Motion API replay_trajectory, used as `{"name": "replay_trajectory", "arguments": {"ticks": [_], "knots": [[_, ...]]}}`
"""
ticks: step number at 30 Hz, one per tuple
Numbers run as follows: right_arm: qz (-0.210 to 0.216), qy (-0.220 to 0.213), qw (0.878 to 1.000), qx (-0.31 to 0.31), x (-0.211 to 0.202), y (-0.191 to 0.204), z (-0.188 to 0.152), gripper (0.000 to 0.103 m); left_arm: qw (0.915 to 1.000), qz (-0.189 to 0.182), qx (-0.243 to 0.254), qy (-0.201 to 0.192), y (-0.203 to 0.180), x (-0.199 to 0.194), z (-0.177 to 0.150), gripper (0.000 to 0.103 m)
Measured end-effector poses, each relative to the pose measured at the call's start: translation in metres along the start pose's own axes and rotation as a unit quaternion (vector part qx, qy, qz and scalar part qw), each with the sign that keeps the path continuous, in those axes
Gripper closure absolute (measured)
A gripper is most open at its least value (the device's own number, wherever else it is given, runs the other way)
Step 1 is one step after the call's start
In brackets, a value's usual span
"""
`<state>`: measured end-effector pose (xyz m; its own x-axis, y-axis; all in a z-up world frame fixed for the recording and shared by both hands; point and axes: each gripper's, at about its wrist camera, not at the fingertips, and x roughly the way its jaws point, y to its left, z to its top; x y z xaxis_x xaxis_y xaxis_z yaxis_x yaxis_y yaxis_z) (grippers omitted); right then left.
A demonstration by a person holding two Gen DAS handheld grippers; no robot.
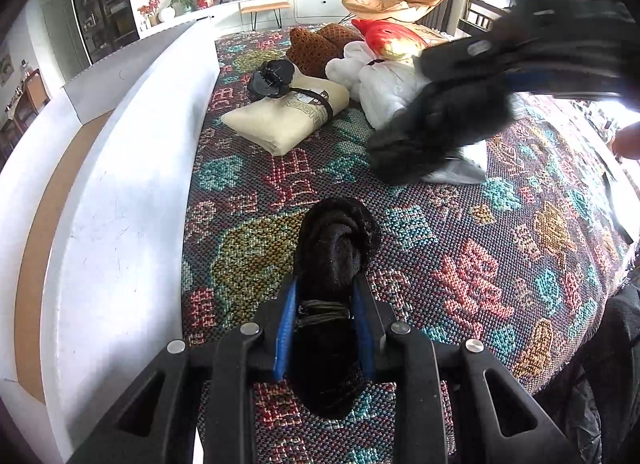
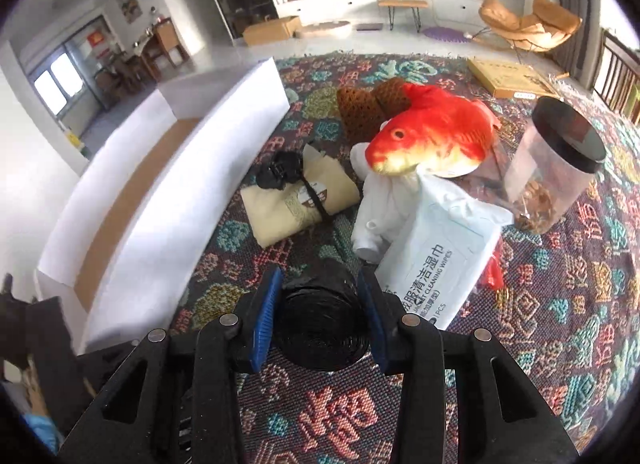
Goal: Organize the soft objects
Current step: 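Carry both black items into the white-walled box and open both grippers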
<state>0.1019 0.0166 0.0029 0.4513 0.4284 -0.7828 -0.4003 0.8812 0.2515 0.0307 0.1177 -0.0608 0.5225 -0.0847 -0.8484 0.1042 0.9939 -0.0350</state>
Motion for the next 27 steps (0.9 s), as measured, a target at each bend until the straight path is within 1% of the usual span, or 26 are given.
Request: {"name": "replay_trajectory", "arguments": {"ticks": [2,3,4,5,6,7,8,9,11,12,13,14,15,16,17,20,22,23,24,26,27], "knots": [[0.021,-0.014,0.999,0.028,-0.015,-0.013,-0.002,0.062,1.0,-0.003,0.001,0.003,0.002,0.004,0.001,0.071],[0.031,-0.017,0.999,0.041,-0.02,-0.019,-0.003,0.062,1.0,-0.002,0.002,0.007,0.002,0.007,0.0,0.06],[0.04,-0.019,0.998,0.053,-0.026,-0.024,-0.006,0.062,0.9999,0.003,0.004,0.013,0.001,0.011,-0.001,0.038],[0.046,-0.02,0.997,0.062,-0.028,-0.029,-0.01,0.062,0.9997,0.013,0.006,0.018,0.0,0.015,-0.002,0.027],[0.05,-0.02,0.996,0.071,-0.029,-0.034,-0.014,0.062,0.9997,0.019,0.009,0.015,-0.001,0.018,-0.004,0.02],[0.054,-0.019,0.995,0.08,-0.035,-0.039,-0.02,0.062,0.9997,0.019,0.011,0.01,-0.003,0.019,-0.006,0.021],[0.054,-0.018,0.995,0.086,-0.035,-0.043,-0.023,0.062,0.9997,0.016,0.01,0.013,-0.004,0.021,-0.006,0.025],[0.048,-0.016,0.995,0.087,-0.037,-0.047,-0.026,0.062,0.9998,0.008,0.004,0.015,-0.004,0.022,-0.007,0.044],[0.019,-0.01,0.996,0.081,-0.036,-0.056,-0.035,0.062,1.0,0.001,-0.002,0.006,-0.005,0.02,-0.005,0.057],[0.003,-0.009,0.997,0.081,-0.036,-0.062,-0.04,0.061,0.9999,-0.009,-0.003,0.006,-0.005,0.018,-0.004,0.067],[-0.01,-0.01,0.996,0.084,-0.036,-0.071,-0.048,0.06,0.9998,-0.017,-0.004,0.006,-0.006,0.018,-0.003,0.069],[-0.011,-0.022,0.996,0.09,-0.04,-0.081,-0.052,0.06,0.9997,-0.023,-0.004,0.005,-0.006,0.017,-0.003,0.07],[-0.02,-0.023,0.995,0.096,-0.047,-0.089,-0.056,0.061,0.9996,-0.028,-0.003,0.004,-0.007,0.015,-0.003,0.071],[-0.04,-0.015,0.995,0.093,-0.051,-0.096,-0.058,0.061,0.9995,-0.033,-0.003,0.002,-0.007,0.012,-0.003,0.071],[-0.053,-0.005,0.995,0.082,-0.055,-0.102,-0.061,0.061,0.9993,-0.036,-0.002,0.0,-0.007,0.01,-0.004,0.071],[-0.079,0.046,0.995,0.046,-0.056,-0.115,-0.075,0.061,0.999,-0.043,-0.007,-0.004,-0.006,0.007,-0.005,0.071],[-0.089,0.078,0.993,0.024,-0.051,-0.123,-0.088,0.061,0.9987,-0.049,-0.014,-0.002,-0.006,0.011,-0.005,0.071],[-0.09,0.092,0.992,0.012,-0.047,-0.124,-0.091,0.056,0.9986,-0.051,-0.016,-0.001,-0.007,0.012,-0.005,0.071],[-0.087,0.095,0.992,-0.001,-0.047,-0.124,-0.096,0.043,0.9984,-0.053,-0.017,0.001,-0.008,0.013,-0.005,0.071],[-0.075,0.088,0.993,-0.023,-0.048,-0.118,-0.095,0.025,0.9979,-0.062,-0.021,0.002,-0.009,0.01,-0.006,0.071],[-0.064,0.084,0.994,-0.035,-0.049,-0.113,-0.095,0.026,0.9975,-0.067,-0.022,0.003,-0.009,0.009,-0.006,0.071]]}}
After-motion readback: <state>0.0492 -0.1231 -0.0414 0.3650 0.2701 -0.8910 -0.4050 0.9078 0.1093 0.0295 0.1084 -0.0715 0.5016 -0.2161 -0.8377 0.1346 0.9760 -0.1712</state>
